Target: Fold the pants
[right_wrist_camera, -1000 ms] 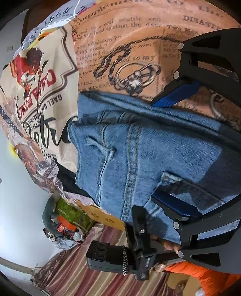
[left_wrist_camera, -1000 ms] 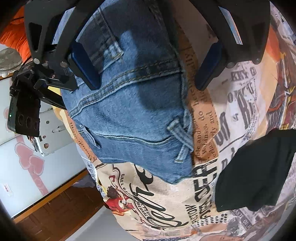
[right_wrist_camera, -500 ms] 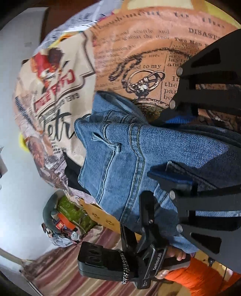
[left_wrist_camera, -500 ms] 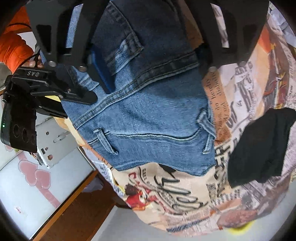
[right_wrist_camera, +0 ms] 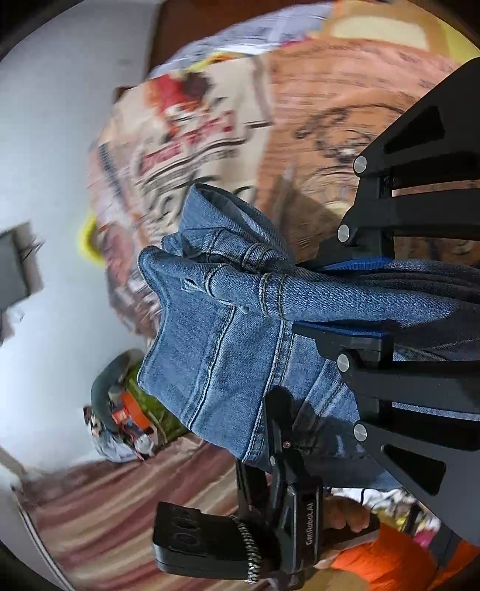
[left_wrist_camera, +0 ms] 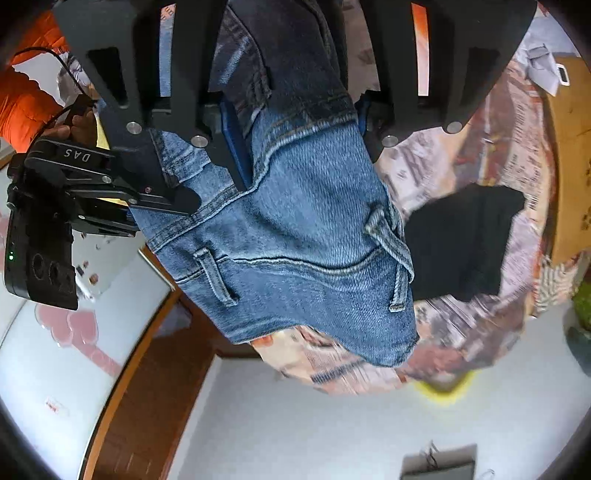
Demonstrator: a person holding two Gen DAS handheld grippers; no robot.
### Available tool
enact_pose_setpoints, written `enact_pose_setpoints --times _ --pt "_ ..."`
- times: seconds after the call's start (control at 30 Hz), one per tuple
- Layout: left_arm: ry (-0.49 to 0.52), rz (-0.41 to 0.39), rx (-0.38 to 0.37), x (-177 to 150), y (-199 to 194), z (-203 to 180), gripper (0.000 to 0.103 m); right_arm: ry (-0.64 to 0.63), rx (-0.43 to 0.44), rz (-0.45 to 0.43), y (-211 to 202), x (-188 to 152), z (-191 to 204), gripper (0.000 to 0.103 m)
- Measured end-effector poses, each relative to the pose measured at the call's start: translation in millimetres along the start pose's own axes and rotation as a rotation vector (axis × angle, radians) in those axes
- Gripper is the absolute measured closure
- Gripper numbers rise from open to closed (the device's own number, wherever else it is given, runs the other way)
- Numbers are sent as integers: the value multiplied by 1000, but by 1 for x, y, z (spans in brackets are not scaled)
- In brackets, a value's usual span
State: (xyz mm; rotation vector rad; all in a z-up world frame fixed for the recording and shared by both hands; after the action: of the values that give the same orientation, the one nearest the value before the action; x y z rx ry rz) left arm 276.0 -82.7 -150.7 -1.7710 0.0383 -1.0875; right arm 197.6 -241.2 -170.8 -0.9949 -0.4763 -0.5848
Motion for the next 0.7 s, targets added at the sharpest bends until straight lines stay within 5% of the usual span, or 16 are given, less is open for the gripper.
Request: enact_pose_setpoints --times 0.4,0.7 --pt "-44 -148 142 26 -56 75 57 -125 70 -109 34 67 57 83" --pt "-110 -177 189 49 -45 152 57 -152 96 -124 90 118 81 83"
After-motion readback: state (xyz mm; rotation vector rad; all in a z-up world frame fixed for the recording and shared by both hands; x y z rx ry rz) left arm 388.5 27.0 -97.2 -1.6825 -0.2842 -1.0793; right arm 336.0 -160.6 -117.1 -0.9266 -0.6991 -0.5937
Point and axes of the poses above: each gripper's, at about its wrist camera, not at the fingertips, and y roughly the way its jaws point, z to its left, x to its top, the point moved 1 cm from there along y, roughly the way its jaws point, and after that the axes turned 12 degrees about y, right-handed, at the moved point
